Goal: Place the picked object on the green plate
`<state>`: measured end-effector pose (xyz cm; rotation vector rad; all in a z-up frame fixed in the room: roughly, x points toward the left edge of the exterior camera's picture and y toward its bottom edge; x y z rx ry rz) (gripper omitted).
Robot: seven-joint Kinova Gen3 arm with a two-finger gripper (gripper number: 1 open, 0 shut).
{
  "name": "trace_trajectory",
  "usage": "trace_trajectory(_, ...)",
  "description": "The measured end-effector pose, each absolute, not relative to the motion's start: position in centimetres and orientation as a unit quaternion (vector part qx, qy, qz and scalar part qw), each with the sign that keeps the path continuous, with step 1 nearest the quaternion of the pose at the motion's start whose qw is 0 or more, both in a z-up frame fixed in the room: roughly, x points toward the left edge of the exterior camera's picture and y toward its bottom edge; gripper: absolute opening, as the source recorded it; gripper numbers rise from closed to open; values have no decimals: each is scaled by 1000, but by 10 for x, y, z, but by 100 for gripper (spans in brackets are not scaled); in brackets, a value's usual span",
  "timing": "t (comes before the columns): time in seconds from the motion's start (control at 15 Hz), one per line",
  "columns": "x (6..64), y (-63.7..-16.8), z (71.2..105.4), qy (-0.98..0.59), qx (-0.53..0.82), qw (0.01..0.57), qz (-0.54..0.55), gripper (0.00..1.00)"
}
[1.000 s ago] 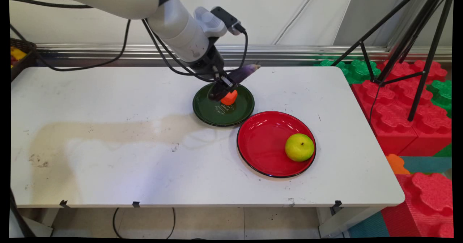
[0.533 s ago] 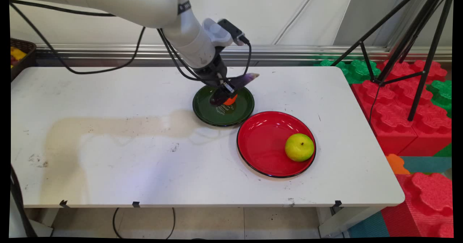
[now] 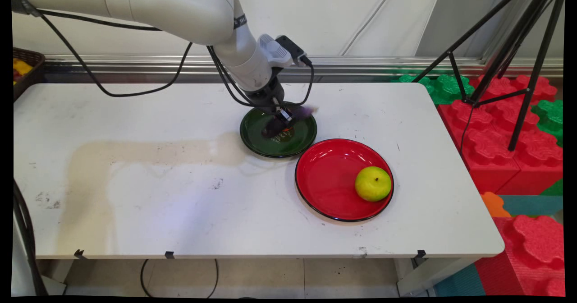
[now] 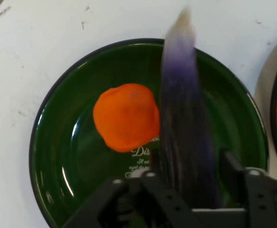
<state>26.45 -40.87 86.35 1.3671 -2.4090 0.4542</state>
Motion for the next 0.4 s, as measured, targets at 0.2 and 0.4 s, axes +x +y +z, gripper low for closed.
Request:
trace_trajectory(0.2, 267, -413, 861, -849, 474, 166, 163, 100)
trace_trajectory(0.4, 269, -415, 863, -854, 462, 168, 170, 100)
